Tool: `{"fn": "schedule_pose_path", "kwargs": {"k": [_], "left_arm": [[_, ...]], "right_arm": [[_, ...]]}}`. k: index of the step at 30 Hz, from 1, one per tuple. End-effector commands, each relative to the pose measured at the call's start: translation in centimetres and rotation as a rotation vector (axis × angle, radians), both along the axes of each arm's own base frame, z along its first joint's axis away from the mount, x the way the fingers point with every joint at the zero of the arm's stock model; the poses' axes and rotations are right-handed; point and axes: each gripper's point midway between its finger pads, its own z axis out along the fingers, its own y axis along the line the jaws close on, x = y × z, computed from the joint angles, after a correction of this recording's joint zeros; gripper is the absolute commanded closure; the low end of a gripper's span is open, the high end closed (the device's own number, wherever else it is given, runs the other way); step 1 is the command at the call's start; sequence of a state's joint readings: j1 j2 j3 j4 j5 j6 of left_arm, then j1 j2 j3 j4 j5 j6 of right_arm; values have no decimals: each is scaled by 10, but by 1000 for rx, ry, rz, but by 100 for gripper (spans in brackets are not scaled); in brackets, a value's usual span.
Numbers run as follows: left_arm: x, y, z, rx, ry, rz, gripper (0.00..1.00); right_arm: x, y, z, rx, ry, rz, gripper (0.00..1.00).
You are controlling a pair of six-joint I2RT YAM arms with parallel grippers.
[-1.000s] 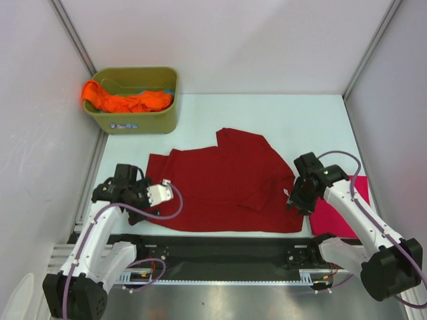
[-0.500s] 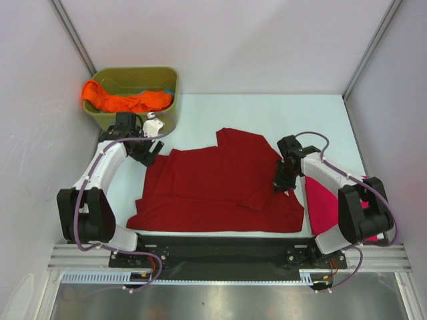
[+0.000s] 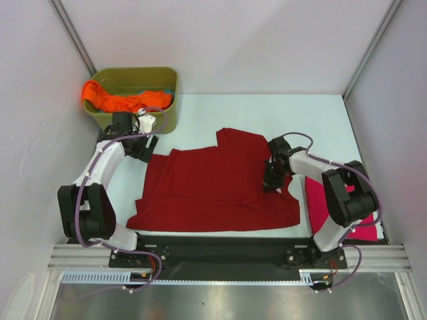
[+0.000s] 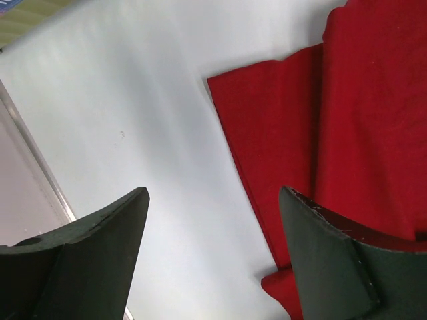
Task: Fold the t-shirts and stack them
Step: Fold the tshirt
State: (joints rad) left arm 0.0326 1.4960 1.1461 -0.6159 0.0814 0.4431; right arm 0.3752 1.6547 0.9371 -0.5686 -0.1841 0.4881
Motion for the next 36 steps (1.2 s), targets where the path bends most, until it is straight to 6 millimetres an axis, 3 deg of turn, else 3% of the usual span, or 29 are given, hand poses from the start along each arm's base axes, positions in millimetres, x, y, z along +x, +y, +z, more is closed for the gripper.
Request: {"fn": "schedule_pose_path", "kwargs": {"k": [1,3,5,9,12,14,15,18,20,23,25,29,34,36], "left_arm": [[7,8,17,-1,-74,42,16],[9,10,20,7,-82,42,16],[11,12,24,10,-90,46,16],[10,13,24,9,-89,40,16],[10,14,22,14,-86,42,16],[10,15,21,13,-86,46,16],[11,15,21,12,-87,47,16],[12,18,22,15,-93,54,16],[14,21,23,23,-101,57,16],[11,25,23,31,-94,55,16],[10,27,22,33,-89,58,16],[11,29,19,30,-86,66,15],[12,30,19,26,-84,74,15],[11,32,21,32,-86,70,15]], "right_arm": [[26,31,1,107,-57,35,98],[40,30,-4,65,-57,42,99],[50,29,7,32,-70,52,99],[54,7,26,-86,-96,54,99],[45,3,29,-133,-85,118,99],[39,14,29,-92,-73,159,99],[32,30,30,-26,-58,204,99],[25,46,17,17,4,255,98],[31,58,19,59,6,265,99],[42,73,42,93,-39,294,100],[41,68,47,20,-48,315,100],[34,82,43,28,-35,355,100],[60,107,25,90,-22,329,100],[70,107,37,84,-46,330,100]]}}
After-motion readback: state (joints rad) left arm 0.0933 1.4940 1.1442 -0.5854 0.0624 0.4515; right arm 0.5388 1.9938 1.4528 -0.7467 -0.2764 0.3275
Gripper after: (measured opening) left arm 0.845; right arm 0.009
